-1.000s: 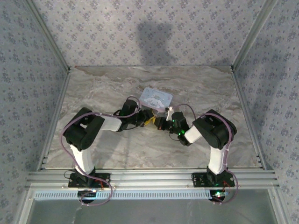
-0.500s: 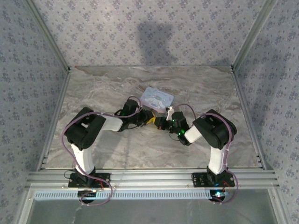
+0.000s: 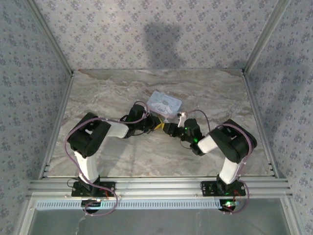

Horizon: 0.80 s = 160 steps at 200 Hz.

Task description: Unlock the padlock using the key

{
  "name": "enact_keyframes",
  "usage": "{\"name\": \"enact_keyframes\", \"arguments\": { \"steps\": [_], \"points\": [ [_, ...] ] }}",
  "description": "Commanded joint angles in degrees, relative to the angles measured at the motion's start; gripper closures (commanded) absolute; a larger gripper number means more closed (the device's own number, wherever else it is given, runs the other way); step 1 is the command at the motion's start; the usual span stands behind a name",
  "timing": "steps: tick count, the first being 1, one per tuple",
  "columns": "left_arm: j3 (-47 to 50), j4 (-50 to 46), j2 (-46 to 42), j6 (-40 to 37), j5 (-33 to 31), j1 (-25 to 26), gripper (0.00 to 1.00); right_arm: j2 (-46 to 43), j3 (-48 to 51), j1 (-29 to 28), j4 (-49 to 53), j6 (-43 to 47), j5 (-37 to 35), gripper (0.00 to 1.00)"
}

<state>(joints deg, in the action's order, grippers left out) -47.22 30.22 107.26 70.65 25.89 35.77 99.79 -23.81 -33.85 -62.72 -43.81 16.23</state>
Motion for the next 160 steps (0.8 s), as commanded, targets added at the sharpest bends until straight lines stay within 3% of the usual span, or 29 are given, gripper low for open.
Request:
{"name": "enact_keyframes", "arguments": {
  "steps": [1, 39, 96, 127, 160],
  "points": [
    [-0.68, -1.22, -0.87, 0.87, -1.12, 0.30, 1.00, -2.84, 1.59, 0.74, 0.93, 3.62, -1.59, 0.67],
    [-0.81, -1.31, -1.52, 1.80, -0.79, 0.41, 1.00, -9.40, 2.68, 1.12, 5.94, 13.56, -3.02, 0.66],
    [-1.41, -3.55, -3.10, 4.65, 0.03, 0.42, 1.00, -24.33, -1.41, -2.57, 29.04, 44.96, -10.03, 0.63],
    [-2.09, -4.68, -3.29, 5.49, 0.69, 0.37, 1.00, -27.43, -0.70, -5.42, 31.25, 62.51, -15.08, 0.63],
    [-2.59, -4.73, -3.20, 6.49, 1.26, 0.43, 1.00, -25.84, -1.41, -8.24, 31.37, 74.17, -20.87, 0.62]
  ]
}}
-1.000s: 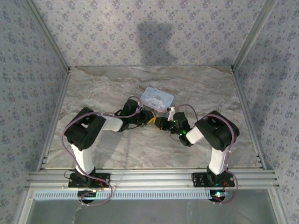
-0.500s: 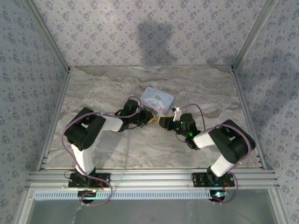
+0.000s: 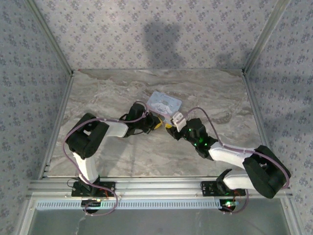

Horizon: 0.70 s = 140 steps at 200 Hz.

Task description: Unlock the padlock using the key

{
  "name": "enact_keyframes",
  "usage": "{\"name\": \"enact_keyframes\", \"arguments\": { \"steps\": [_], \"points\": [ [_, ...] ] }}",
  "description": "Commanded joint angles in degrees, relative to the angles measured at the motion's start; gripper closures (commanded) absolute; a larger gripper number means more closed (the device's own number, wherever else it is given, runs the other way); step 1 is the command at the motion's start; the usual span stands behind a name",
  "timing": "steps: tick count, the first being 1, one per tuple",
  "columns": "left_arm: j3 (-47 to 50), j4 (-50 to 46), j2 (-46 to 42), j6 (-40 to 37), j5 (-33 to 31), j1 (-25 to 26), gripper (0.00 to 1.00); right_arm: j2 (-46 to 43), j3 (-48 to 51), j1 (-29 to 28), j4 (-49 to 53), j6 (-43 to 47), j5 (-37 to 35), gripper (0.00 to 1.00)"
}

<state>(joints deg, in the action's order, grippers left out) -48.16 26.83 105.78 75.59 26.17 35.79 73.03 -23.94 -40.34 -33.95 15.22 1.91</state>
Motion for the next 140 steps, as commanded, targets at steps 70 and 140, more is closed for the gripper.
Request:
{"name": "enact_keyframes", "arguments": {
  "steps": [70, 140],
  "points": [
    [-1.94, -1.44, -1.83, 1.93, 1.34, 0.47, 1.00, 12.66, -4.20, -5.72, -2.13, 24.31, -11.77, 0.59],
    [-2.45, -1.68, -1.45, 1.84, 1.69, 0.71, 1.00, 22.21, -7.87, -5.12, -8.14, 24.72, -10.48, 0.59]
  ]
}}
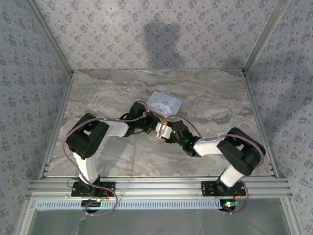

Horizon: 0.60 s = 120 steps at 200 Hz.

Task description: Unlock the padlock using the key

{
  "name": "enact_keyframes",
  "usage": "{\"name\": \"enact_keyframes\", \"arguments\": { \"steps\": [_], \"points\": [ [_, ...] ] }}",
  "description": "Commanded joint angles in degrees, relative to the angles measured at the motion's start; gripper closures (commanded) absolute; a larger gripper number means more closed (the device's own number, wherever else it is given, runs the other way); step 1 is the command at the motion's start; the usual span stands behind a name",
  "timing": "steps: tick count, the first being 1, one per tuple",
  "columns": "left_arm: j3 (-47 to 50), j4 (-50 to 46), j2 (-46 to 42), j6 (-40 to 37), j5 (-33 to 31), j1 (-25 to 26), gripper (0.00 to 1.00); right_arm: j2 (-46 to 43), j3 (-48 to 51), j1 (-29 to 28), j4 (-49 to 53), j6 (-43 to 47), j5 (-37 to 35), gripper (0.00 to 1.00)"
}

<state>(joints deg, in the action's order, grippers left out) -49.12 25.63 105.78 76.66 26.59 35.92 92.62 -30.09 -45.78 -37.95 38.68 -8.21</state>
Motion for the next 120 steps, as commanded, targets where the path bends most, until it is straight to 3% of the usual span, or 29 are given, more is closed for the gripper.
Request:
{"name": "enact_keyframes", "arguments": {
  "steps": [1, 82, 120],
  "points": [
    [-1.49, -0.53, -1.45, 0.77, 1.27, 0.56, 1.00, 2.69, -1.69, 0.33, -4.23, 1.25, -0.34, 0.59],
    [-1.72, -0.67, -1.37, 0.86, 1.44, 0.62, 1.00, 6.31, -2.41, 2.54, -7.12, -1.19, 0.03, 0.61],
    [-1.77, -0.67, -1.44, 0.94, 1.55, 0.56, 1.00, 8.09, -2.53, 2.92, -8.86, -1.74, -0.63, 0.68]
  ]
}}
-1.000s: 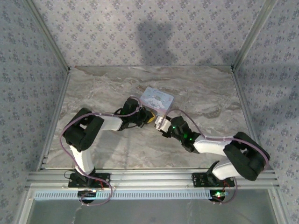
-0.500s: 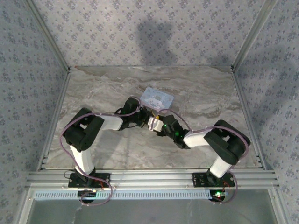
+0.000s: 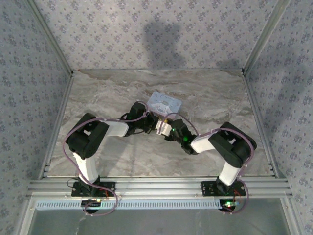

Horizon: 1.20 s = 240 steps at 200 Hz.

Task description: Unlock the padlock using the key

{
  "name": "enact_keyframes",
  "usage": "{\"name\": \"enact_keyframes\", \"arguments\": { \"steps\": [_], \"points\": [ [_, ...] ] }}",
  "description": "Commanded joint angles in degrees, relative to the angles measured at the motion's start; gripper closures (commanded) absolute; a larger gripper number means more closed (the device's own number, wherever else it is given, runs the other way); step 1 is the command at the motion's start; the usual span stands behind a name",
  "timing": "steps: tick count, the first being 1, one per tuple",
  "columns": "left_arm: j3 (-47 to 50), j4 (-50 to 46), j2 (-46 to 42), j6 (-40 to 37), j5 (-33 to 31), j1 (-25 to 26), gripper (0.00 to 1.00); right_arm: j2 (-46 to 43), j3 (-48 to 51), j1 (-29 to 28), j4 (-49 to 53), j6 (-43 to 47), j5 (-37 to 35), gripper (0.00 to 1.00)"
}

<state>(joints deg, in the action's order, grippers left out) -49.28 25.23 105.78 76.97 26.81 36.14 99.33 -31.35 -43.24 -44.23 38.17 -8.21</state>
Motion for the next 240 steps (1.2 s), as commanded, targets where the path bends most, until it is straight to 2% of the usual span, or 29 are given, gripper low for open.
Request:
{"name": "enact_keyframes", "arguments": {
  "steps": [1, 67, 147, 208, 240],
  "points": [
    [-1.62, -0.27, -1.45, 0.64, 1.32, 0.38, 1.00, 1.43, -1.30, 0.46, -2.65, -1.25, -0.65, 0.68],
    [-1.88, -0.45, -1.36, 0.64, 1.41, 0.36, 1.00, 1.93, -1.47, 0.55, -3.93, -2.66, 0.07, 0.76],
    [-1.62, -0.26, -1.45, 0.73, 1.49, 0.48, 1.00, 2.35, -1.95, 0.66, -4.83, -3.67, -2.29, 1.00],
    [-1.38, -0.12, -1.36, 0.80, 1.50, 0.48, 1.00, 1.29, -1.88, 0.71, -4.71, -7.77, -2.28, 1.00],
    [-1.30, -0.01, -1.19, 0.86, 1.41, 0.55, 1.00, 0.09, -2.96, 1.09, -1.52, -14.44, 1.73, 1.00]
  ]
}}
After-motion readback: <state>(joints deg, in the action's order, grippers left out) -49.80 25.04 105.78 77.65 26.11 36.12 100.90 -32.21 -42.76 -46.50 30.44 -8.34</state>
